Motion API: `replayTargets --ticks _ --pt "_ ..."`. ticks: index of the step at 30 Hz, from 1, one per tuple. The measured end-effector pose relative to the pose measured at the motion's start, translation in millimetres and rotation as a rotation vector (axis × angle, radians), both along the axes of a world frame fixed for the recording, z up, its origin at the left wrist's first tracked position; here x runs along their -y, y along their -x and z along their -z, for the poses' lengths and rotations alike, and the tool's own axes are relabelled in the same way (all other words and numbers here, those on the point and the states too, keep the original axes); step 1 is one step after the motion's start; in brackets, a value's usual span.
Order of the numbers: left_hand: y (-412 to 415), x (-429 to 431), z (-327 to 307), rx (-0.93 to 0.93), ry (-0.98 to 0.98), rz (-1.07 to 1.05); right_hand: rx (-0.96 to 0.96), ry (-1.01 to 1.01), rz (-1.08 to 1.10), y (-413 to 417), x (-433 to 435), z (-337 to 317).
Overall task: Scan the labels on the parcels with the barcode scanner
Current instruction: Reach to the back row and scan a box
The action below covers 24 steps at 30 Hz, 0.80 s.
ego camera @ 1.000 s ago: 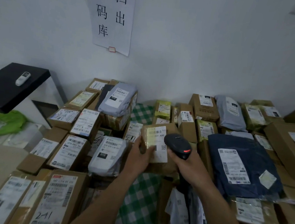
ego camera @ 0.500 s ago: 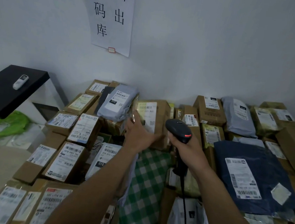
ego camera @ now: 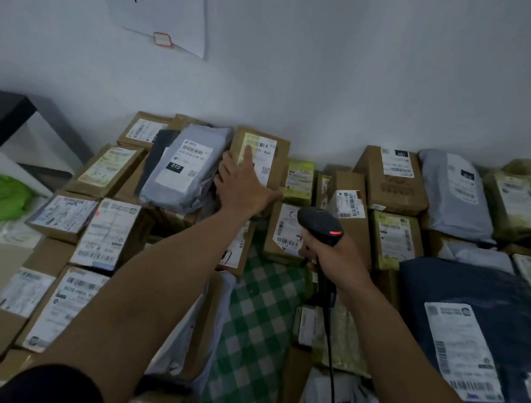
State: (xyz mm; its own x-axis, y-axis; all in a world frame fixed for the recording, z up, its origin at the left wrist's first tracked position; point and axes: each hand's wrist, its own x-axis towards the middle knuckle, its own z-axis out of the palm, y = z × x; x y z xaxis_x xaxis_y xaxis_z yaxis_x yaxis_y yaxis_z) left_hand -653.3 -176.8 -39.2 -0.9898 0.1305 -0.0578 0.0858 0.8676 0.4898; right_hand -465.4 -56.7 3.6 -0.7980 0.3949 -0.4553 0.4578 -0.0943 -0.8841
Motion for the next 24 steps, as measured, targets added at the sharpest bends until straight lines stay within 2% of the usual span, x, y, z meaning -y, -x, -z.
replayTargets --ticks 6,10,15,18,21,24 --pt "12.6 -11.7 36.7 0.075 0.119 0.075 0.034 -0.009 -0.014 10.2 -10.0 21.8" --pt "13.1 -8.8 63.9 0.062 0.076 0.230 0.044 0.023 -0.009 10.9 -14.8 28.6" --pt "24.9 -12.5 87.9 0.162 0.207 0.304 0.070 0.041 0.005 7.1 -23.9 29.3" --pt "27.1 -22.7 87.8 0.208 0.138 0.259 0.062 0.049 0.010 4.3 -30.2 25.3" --pt "26.2 -38.5 87.5 0.079 -0.022 0.346 0.042 0.060 0.010 1.0 -35.6 21.1" --pt "20.1 -61.0 80.5 0.186 -0.187 0.428 0.057 0.069 0.069 -1.9 -39.5 20.4"
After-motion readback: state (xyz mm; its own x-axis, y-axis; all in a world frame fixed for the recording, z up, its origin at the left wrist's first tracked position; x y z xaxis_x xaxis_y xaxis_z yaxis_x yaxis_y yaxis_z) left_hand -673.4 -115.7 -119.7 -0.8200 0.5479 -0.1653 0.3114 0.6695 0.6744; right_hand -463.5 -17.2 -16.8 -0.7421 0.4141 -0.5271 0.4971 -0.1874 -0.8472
